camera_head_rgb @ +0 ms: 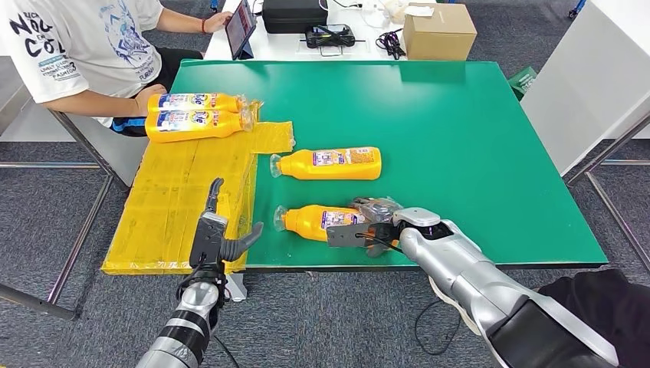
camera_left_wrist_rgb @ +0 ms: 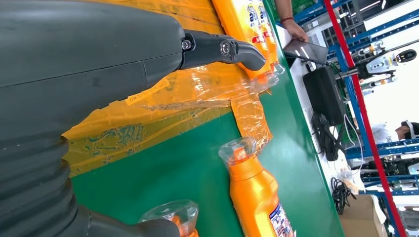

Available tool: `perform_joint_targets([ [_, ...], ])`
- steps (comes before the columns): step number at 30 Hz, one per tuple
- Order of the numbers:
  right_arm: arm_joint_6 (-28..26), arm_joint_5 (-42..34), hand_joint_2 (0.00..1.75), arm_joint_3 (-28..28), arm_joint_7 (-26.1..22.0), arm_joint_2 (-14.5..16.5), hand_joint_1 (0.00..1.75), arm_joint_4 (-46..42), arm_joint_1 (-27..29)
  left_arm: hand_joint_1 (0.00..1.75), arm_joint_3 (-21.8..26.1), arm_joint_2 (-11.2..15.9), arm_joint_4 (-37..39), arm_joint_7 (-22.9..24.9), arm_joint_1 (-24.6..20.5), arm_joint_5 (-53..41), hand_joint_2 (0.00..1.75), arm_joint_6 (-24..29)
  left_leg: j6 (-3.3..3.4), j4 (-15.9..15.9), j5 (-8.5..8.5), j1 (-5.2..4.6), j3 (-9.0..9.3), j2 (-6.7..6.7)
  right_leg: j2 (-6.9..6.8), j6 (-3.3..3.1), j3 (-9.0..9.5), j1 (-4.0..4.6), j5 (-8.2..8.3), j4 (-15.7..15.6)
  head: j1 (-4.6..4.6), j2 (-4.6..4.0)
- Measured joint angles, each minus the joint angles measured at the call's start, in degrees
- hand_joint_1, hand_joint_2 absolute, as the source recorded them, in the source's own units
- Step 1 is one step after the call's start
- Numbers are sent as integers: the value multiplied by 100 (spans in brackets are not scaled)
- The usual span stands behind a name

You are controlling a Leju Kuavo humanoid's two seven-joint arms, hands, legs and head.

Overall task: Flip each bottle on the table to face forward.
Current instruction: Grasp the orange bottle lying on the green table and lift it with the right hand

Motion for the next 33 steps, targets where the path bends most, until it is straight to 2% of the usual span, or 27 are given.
perform_joint_targets([
  [1, 0, 4, 175, 4, -1, 3, 5, 8, -4, 0, 0, 0, 2, 0, -1, 0, 175, 0, 0, 0, 0, 0, 0, 0, 0, 0, 0, 0, 0, 0, 0, 0],
  [2, 0, 13, 175, 12, -3, 7, 25, 17, -10, 0, 0, 0, 3, 1, -3, 0, 175, 0, 0, 0, 0, 0, 0, 0, 0, 0, 0, 0, 0, 0, 0, 0],
  [5, 0, 60, 175, 40, -11, 20, 141, 44, -24, 0, 0, 0, 8, 1, -10, 1, 175, 0, 0, 0, 0, 0, 1, 0, 0, 0, 0, 0, 0, 0, 0, 0],
  [6, -4, 74, 175, 45, -13, 25, 164, 53, -29, 0, 0, 0, 11, 1, -12, 2, 175, 0, 0, 0, 0, 0, 1, 1, 0, 0, 0, 0, 0, 0, 0, 0],
  [7, -15, 86, 175, 52, -17, 29, 171, 61, -36, 0, 0, 0, 16, 0, -13, 7, 175, 0, 0, 0, 0, 0, 2, 2, 1, 0, 1, 0, 0, 0, 0, 0],
  [14, -195, 113, 175, 102, -51, 45, 175, 95, -58, 0, 2, 0, 34, -8, -27, 51, 175, 2, 1, 0, 1, 0, 7, 6, 3, 3, 3, 0, 4, -1, 1, 0],
  [19, -845, 93, 175, -22, -39, 43, 175, -44, 136, 0, 13, 0, 30, -2, -15, 38, 175, -20, 3, 0, 3, 0, 6, 4, 2, 6, 4, 0, 6, 1, 1, 0],
  [28, -1116, 168, 175, -350, 82, 29, 175, -381, 389, 0, 33, 2, -5, 15, 0, -19, 175, -53, 3, 0, 2, 0, 2, 3, 1, 6, 2, -1, 5, 0, 0, 0],
  [31, -1569, 232, 175, -606, 125, 29, 175, -627, 598, 0, 38, 2, -58, 43, 30, -54, 175, -60, 3, 0, 2, 0, 2, 1, 0, 6, 2, 0, 5, 0, 0, 0],
  [33, -2191, 356, 175, -954, 118, 53, 175, -1008, 904, 0, 56, 2, -145, 87, 98, -79, 175, -79, 3, 0, 2, 0, 0, 0, -1, 6, 2, 0, 5, 0, 0, 0],
])
